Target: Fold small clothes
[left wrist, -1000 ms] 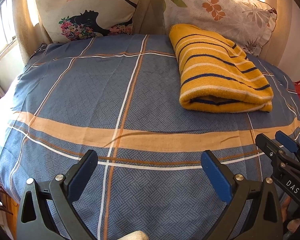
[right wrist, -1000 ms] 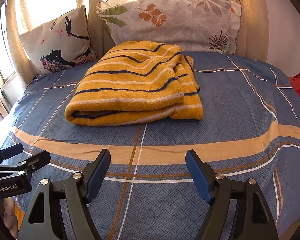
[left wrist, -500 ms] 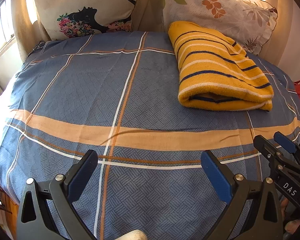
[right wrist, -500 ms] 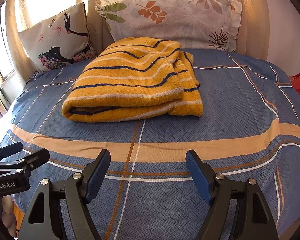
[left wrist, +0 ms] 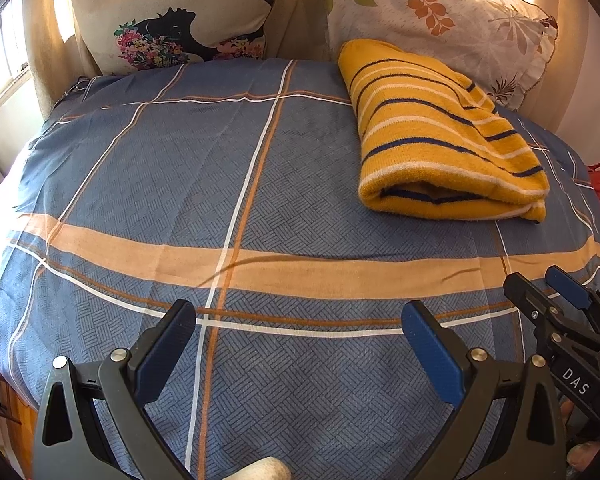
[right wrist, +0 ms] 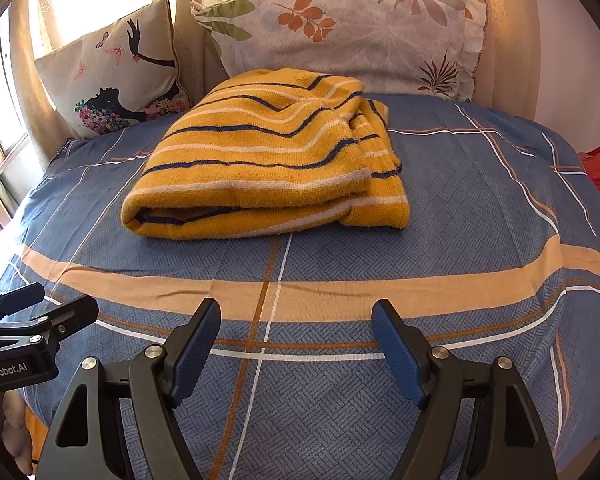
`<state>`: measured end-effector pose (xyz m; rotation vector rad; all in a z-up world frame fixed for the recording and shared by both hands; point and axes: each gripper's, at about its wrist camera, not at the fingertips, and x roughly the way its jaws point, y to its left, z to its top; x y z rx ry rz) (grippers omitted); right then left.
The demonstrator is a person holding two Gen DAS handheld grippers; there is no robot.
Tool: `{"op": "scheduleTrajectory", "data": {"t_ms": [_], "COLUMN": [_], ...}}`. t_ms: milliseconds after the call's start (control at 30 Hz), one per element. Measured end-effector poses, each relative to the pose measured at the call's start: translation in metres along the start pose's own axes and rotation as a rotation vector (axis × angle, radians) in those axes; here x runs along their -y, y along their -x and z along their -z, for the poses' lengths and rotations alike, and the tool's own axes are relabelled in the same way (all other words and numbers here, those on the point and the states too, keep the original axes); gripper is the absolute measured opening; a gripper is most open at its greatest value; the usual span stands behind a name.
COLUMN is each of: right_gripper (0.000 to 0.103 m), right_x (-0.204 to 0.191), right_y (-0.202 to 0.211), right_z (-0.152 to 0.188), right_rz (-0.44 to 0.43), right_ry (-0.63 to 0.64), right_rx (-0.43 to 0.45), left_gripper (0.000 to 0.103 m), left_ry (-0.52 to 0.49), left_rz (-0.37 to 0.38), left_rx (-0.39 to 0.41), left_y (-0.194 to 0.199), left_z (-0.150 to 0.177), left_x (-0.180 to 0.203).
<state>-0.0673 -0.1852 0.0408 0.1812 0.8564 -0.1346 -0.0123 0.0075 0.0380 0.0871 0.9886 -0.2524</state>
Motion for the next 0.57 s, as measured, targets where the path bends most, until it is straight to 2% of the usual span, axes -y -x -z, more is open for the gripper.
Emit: {"op": "scheduleTrajectory", "data": {"t_ms": [567], "right_gripper": [0.083], "right_x": [-0.010], "right_y": [0.011], "right_z": [0.001], "right_rz": [0.007], "right_ry": [0.035], "right_rx": [0.017], "left_gripper": [0.102], "left_ry": [0.013], "left_rz": [0.015], "left_rx": [0.021], "left_y": [0.010], "left_z": [0.003], "left_x": [-0.004]}}
